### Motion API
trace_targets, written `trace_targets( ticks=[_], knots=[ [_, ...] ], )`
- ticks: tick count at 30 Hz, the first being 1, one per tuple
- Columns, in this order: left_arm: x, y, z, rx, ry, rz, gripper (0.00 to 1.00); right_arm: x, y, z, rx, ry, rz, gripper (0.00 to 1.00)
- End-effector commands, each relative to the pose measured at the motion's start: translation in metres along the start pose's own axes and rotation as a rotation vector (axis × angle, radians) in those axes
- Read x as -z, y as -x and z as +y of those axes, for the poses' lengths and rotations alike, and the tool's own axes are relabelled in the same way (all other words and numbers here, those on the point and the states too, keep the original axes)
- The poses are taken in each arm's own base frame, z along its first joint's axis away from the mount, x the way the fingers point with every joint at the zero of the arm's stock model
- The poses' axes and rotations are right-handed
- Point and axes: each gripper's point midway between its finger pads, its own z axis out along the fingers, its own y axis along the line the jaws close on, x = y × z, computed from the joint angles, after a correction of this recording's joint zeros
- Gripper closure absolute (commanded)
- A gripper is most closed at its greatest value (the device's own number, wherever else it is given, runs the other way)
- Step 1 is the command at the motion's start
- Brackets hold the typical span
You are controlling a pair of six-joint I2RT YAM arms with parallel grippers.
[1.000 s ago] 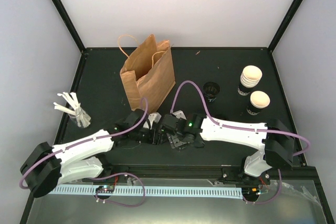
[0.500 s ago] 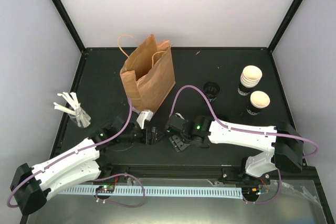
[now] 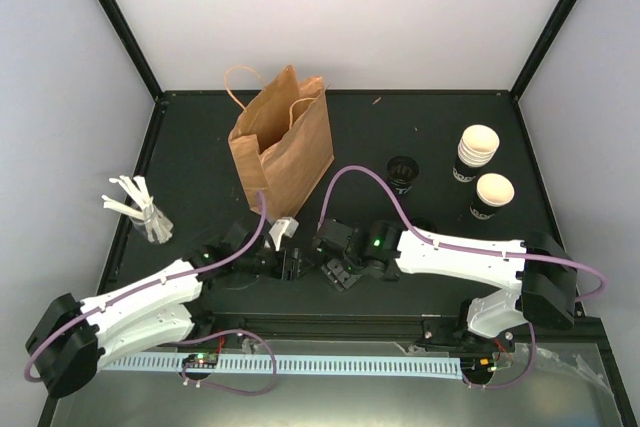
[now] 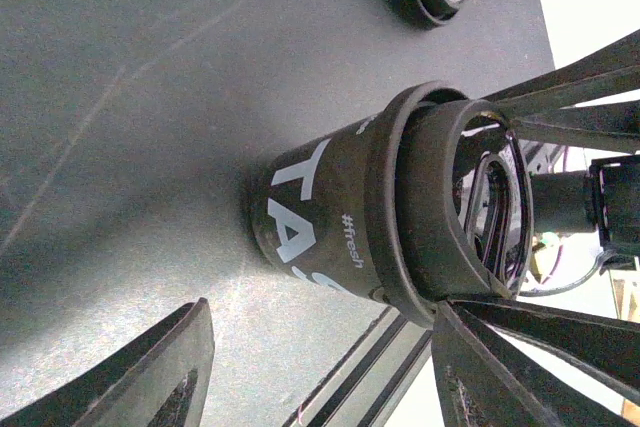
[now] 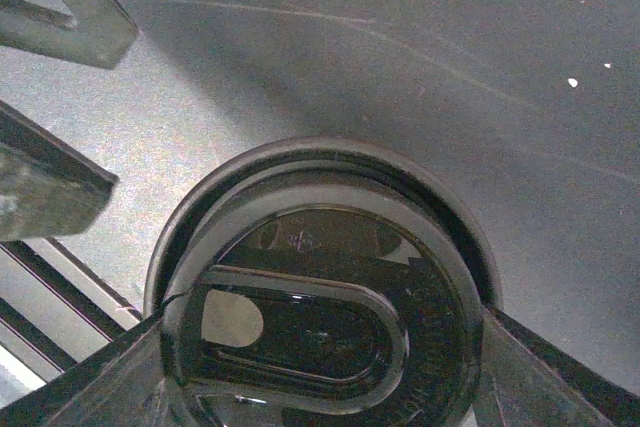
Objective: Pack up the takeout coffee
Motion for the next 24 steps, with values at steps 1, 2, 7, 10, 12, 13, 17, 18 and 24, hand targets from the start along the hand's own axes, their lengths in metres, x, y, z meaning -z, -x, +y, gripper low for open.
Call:
trace_targets(
  ticks=[1, 2, 7, 10, 12, 13, 17, 18, 24],
  knots=[
    [-0.005, 0.011, -0.024, -0.046, -0.104, 0.006, 0.38, -0.004, 0.002, 0.007, 0.016, 0.025, 0.007, 0.27],
    [-0.006, 0.011, -0.024, -0.045, -0.105, 0.007, 0.39, -0.004, 0.002, 0.006, 0.016, 0.025, 0.007, 0.27],
    [-0.014, 0.013, -0.020, -0.036, -0.087, 0.019, 0.41, -0.006, 0.001, 0.007, 0.013, 0.031, 0.009, 0.27],
    [-0.018, 0.014, -0.018, -0.036, -0.086, 0.024, 0.42, -0.007, 0.000, 0.008, 0.014, 0.032, 0.009, 0.27],
    [-0.021, 0.014, -0.017, -0.035, -0.085, 0.029, 0.42, -0.007, 0.000, 0.008, 0.014, 0.033, 0.009, 0.27],
    [-0.022, 0.014, -0.017, -0.034, -0.086, 0.031, 0.42, -0.007, 0.000, 0.008, 0.015, 0.034, 0.009, 0.27],
    [-0.028, 0.012, -0.010, -0.019, -0.058, 0.048, 0.43, -0.008, -0.001, 0.008, 0.014, 0.038, 0.011, 0.27],
    [-0.030, 0.011, -0.002, -0.005, -0.018, 0.053, 0.43, -0.009, -0.002, 0.009, 0.014, 0.039, 0.012, 0.28],
    [-0.038, -0.004, 0.028, 0.057, 0.130, 0.143, 0.47, -0.012, -0.006, 0.009, 0.012, 0.044, 0.024, 0.28]
  ],
)
